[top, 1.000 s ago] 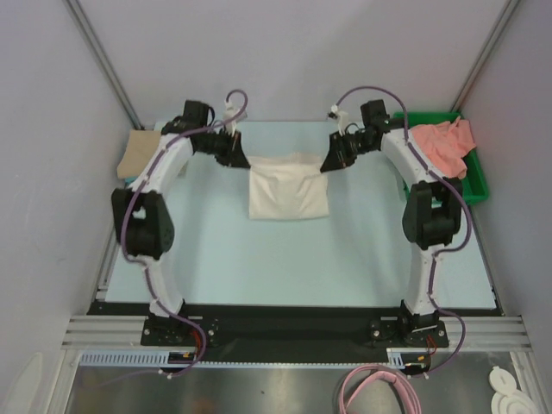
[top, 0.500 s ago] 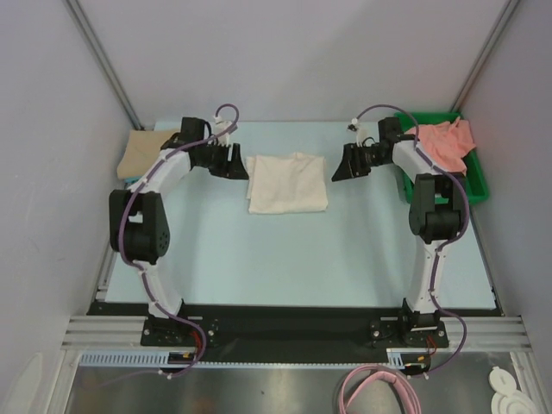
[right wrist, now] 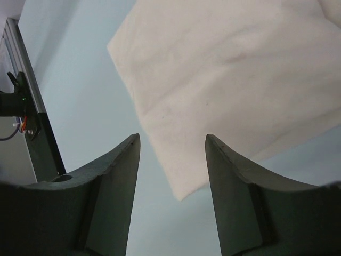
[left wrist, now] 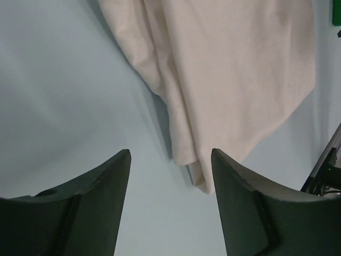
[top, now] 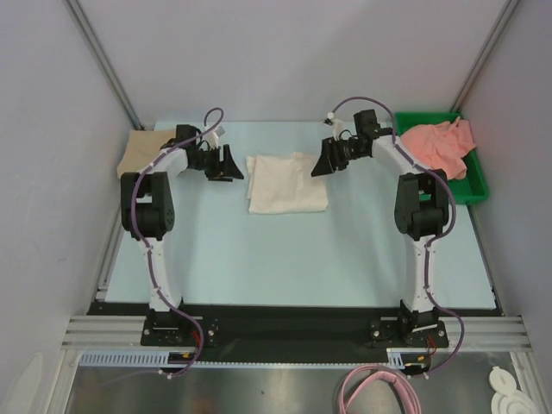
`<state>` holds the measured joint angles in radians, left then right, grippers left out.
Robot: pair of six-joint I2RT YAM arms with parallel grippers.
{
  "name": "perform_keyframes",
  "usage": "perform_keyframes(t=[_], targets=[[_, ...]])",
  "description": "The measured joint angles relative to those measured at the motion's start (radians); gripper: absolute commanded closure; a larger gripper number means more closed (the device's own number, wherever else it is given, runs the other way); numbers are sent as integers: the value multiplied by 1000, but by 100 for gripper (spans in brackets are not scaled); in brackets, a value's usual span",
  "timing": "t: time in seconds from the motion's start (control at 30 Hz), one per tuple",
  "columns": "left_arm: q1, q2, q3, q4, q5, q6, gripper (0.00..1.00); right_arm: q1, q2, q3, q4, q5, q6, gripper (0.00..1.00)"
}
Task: Fold and stack the t-shirts
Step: Fold the tshirt, then neatly place the folded tshirt to the corner
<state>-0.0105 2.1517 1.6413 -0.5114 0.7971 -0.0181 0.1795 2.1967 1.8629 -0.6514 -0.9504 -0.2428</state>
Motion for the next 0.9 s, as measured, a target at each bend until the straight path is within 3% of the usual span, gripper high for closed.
perform_keyframes(t=[0.3,0.6,0.9], targets=[[-6,196,181,0,66,-73,31,29,194,135,-44,74,25,43],[-60,294,296,-34,124,-111,34,37,249,177,-75,112,50,43],[-130,321,308,-79,146,-108,60,41,265,199,-87,123,67,43]])
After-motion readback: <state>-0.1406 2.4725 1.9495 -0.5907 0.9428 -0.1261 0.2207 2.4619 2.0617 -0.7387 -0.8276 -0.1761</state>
